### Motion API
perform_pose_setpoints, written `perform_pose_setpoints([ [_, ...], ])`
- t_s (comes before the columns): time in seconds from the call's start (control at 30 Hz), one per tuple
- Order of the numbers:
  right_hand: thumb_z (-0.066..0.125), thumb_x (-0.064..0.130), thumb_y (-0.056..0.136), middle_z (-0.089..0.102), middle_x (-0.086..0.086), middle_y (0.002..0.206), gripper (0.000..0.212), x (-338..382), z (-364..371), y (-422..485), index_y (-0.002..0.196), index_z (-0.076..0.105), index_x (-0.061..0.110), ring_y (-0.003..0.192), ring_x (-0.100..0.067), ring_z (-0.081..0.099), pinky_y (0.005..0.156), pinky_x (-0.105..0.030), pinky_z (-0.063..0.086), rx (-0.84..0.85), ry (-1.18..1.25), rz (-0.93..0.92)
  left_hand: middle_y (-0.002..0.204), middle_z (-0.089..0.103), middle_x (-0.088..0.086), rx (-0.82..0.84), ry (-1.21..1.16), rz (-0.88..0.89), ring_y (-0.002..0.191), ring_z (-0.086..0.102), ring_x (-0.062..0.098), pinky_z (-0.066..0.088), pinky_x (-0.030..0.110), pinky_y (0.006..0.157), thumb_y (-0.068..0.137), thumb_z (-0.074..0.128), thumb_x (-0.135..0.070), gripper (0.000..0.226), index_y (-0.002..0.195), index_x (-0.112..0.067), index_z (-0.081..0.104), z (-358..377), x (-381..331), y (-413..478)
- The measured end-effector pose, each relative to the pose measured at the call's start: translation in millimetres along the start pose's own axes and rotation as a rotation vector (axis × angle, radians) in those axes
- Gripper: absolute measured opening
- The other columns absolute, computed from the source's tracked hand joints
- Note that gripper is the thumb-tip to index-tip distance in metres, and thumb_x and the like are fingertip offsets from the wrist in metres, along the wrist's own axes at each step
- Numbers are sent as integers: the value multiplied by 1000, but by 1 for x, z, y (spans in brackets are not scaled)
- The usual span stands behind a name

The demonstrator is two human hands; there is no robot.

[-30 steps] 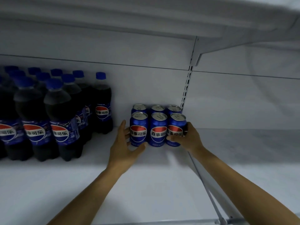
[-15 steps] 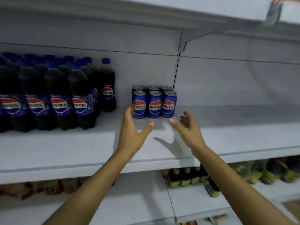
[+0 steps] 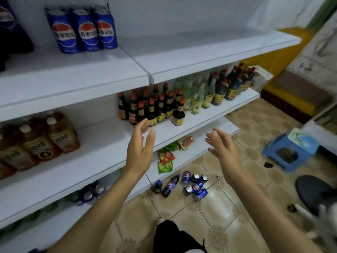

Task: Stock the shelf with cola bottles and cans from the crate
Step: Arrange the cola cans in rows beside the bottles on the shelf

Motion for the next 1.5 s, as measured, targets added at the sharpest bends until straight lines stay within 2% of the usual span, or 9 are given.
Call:
perform_pose_setpoints([
  [0.37, 55, 59, 76, 68, -2, 113, 59, -136, -161, -13, 118, 57, 18, 103, -14, 65, 96, -40, 50, -255, 87, 371, 131, 47, -12, 378, 144, -228, 120, 45, 2, 37, 22, 100, 97, 47, -34, 44, 139, -20, 41, 185, 76, -24],
  [0.57, 57, 62, 76, 68, -5, 111, 56, -220, -234, 35, 112, 58, 20, 102, -19, 67, 92, -45, 53, -244, 146, 599, 123, 52, -15, 464, 178, -465, 114, 51, 4, 40, 18, 87, 94, 56, -25, 39, 132, -26, 45, 306, 132, -26],
  [0.73, 61, 61, 73, 67, -6, 107, 55, -317, -284, 114, 109, 57, 20, 100, -22, 66, 88, -45, 55, -147, 106, 776, 105, 49, -25, 428, 198, -722, 92, 48, -11, 36, 4, 68, 93, 59, -21, 29, 116, -32, 44, 394, 225, -31],
  [0.97, 65, 47, 85, 67, -14, 107, 36, -505, -286, 150, 103, 60, 16, 93, -27, 68, 70, -32, 53, 1, -14, 1052, 108, 63, 1, 354, 239, -1027, 97, 57, 11, 46, 23, 88, 93, 59, -13, 23, 115, -16, 57, 435, 383, -72],
  [1.07, 66, 46, 85, 67, -12, 107, 41, -590, -276, 155, 111, 59, 15, 84, -22, 67, 67, -27, 49, 153, -94, 1168, 103, 62, 1, 381, 298, -1116, 93, 57, 13, 43, 14, 73, 94, 56, -11, 17, 110, -13, 58, 452, 463, -89],
  [1.2, 65, 53, 83, 66, -12, 104, 52, -703, -275, 179, 115, 55, 13, 92, -26, 67, 77, -36, 54, 15, -53, 1273, 91, 60, -4, 456, 334, -1201, 81, 55, 8, 40, 7, 62, 94, 57, -20, 9, 102, -16, 58, 483, 584, -106],
  [1.37, 62, 53, 85, 64, -8, 98, 58, -831, -235, 207, 125, 50, 12, 84, -20, 66, 75, -35, 55, -5, -124, 1267, 122, 54, 2, 452, 326, -1265, 95, 50, 13, 46, 23, 88, 95, 55, -18, 48, 139, -9, 37, 526, 720, -118],
  [1.43, 61, 53, 86, 62, -8, 104, 66, -874, -210, 216, 133, 41, 12, 87, -19, 64, 72, -33, 54, 21, -143, 1242, 112, 56, 0, 431, 326, -1285, 77, 48, 5, 44, 4, 70, 96, 54, -16, 48, 139, -3, 37, 542, 762, -119],
  [1.5, 64, 55, 83, 58, -12, 116, 75, -907, -186, 223, 136, 34, 11, 92, -21, 62, 68, -32, 52, 10, -119, 1243, 110, 60, 0, 395, 306, -1332, 71, 49, 3, 46, 10, 61, 94, 56, -21, 49, 138, -7, 40, 554, 799, -125],
])
Point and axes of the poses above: each hand's wrist, its own y-axis towards the middle knuckle, its own z-axis out of the palm, x = y × z, the point moved 7 cm from there along y, towards the middle knuckle
